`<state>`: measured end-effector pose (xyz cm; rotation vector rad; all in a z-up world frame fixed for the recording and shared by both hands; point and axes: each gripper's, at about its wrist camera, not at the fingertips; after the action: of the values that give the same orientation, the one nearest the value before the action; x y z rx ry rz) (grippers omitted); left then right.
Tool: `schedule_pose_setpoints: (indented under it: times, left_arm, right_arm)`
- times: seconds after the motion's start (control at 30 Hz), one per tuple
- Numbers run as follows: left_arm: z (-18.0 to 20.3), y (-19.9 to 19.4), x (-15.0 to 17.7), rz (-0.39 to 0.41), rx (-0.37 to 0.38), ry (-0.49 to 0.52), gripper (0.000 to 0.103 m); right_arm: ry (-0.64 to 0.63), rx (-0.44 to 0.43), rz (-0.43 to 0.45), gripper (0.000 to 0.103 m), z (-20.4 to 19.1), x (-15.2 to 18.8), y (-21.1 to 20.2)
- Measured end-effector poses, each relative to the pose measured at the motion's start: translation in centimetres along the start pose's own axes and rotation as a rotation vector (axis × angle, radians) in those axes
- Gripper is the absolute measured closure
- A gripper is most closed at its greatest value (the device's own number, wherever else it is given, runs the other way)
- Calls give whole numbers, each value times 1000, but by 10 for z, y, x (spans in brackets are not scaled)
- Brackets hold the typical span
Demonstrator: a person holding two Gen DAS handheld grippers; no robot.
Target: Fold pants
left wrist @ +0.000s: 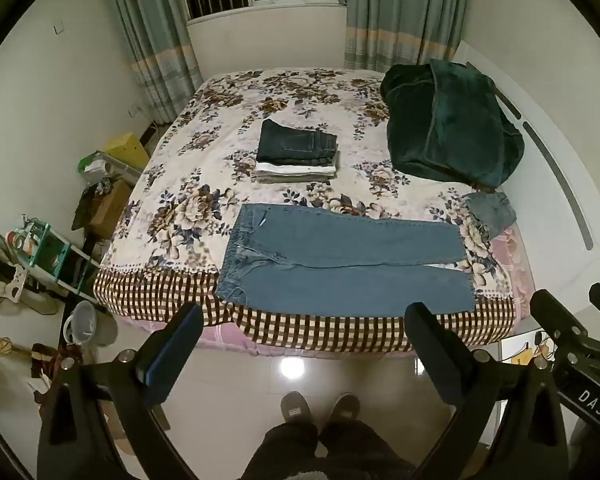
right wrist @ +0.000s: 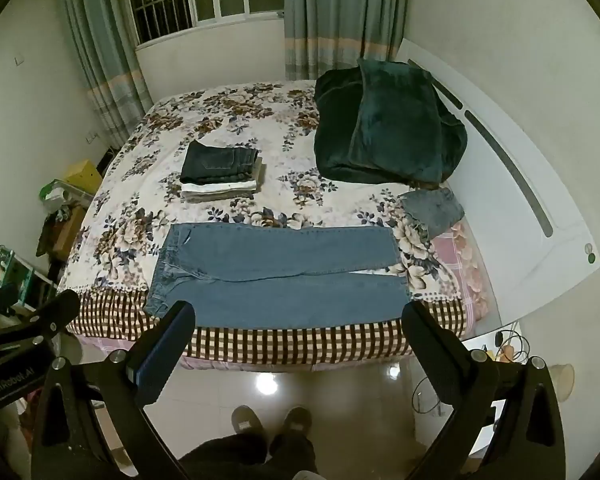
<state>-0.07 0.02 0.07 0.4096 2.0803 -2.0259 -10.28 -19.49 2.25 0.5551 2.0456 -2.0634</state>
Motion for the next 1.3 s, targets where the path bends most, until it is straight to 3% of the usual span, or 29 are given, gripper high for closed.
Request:
schedule_pose_setpoints:
  times: [0.27,0.57,1.3]
  left_arm:
    - [3,-3,2,-3,-9,2,0]
    - [4,-7,-18,-7,-6,0,0]
    - [6,-11,-13,15,21,-8,0]
  right_arm:
    - [4,-3,0,0,1,1,-2]
    - [-4,5,-5,0,0,0,-1]
    - [-8,13,-2,0,2,-4,-9]
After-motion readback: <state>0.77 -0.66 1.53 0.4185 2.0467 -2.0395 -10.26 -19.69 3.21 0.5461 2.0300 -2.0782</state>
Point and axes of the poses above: each gripper's, at about its wrist camera, not at the fingertips, and y roughly the way its jaws point, z to its right, x to its underside, and after that the axes turned 11 degrees about -z, right-handed
